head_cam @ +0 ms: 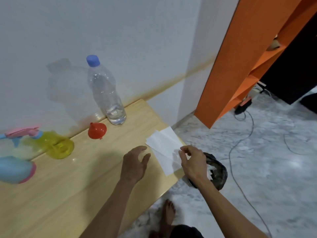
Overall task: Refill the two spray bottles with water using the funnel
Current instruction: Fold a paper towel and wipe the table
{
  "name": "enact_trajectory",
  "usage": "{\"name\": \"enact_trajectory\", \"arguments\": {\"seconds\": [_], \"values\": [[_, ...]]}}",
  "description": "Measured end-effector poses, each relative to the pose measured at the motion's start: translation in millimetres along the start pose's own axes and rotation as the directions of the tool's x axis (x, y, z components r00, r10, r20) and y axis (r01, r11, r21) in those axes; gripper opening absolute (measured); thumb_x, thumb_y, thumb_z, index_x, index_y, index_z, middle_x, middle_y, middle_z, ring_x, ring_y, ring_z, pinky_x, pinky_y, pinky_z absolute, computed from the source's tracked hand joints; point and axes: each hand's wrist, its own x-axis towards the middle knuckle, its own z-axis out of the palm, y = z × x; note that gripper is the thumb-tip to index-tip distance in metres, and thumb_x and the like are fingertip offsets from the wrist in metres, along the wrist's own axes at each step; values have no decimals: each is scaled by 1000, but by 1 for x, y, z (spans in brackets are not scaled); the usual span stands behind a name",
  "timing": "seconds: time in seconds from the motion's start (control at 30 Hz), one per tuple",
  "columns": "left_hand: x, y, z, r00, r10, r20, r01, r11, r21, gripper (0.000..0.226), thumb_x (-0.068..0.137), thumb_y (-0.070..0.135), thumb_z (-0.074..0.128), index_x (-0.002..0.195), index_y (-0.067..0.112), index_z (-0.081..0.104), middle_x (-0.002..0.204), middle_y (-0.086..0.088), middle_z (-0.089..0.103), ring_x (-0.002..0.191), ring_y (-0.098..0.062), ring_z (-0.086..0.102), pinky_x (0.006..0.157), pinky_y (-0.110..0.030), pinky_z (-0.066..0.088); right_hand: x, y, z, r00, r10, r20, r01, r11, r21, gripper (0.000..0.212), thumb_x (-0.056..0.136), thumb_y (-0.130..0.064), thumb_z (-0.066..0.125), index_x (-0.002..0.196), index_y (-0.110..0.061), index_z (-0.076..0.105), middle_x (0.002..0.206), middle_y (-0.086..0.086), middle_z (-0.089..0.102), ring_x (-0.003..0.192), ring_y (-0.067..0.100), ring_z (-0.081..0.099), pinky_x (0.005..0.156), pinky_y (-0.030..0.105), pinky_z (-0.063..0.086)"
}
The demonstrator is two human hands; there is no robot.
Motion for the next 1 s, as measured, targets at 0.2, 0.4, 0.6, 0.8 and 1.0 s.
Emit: {"name": "enact_trajectory", "arguments": {"seconds": [0.2, 0.4, 0.6, 0.8, 1.0], "values": [[47, 2, 34, 996, 70, 53, -73, 995, 63, 28, 90, 17, 71, 117, 10, 71, 121, -9, 70, 112, -31, 63, 99, -34, 44, 26, 16, 20, 997, -66, -44, 59, 989, -134, 21, 97, -28, 66, 113, -16, 74, 114, 5, 72, 112, 32, 55, 87, 44, 48], [86, 2, 67, 986, 153, 68, -162, 975, 152, 32, 94, 18, 66, 126, 14, 67, 133, -8, 63, 125, -28, 54, 106, -41, 45, 55, 24, 43, 981, -177, -83, 146, 945, -293, 21, 87, -25, 78, 107, -20, 77, 103, 4, 71, 98, 35, 61, 74, 47, 52], [111, -7, 90, 955, 272, 117, -295, 911, 286, 39, 96, 33, 46, 118, 15, 72, 136, -12, 61, 128, -34, 54, 99, -55, 48, 60, 35, 60, 976, -177, -127, 129, 940, -317, 23, 84, -28, 81, 105, -20, 78, 95, -1, 68, 94, 31, 59, 76, 42, 46], [115, -15, 94, 939, 327, 104, -343, 903, 260, 31, 92, 32, 51, 99, 13, 75, 130, -10, 65, 123, -32, 58, 98, -54, 48, 59, 41, 65, 983, -127, -132, 92, 965, -244, 11, 84, -27, 80, 92, -19, 77, 91, -1, 66, 94, 30, 57, 79, 40, 43], [112, -17, 90, 916, 401, 9, -393, 894, 217, 28, 90, 33, 60, 88, 13, 79, 119, -8, 71, 114, -32, 63, 93, -51, 51, 58, 38, 63, 979, -86, -183, 62, 989, -133, 12, 79, -27, 85, 87, -22, 78, 89, -5, 67, 92, 25, 56, 79, 38, 44]]}}
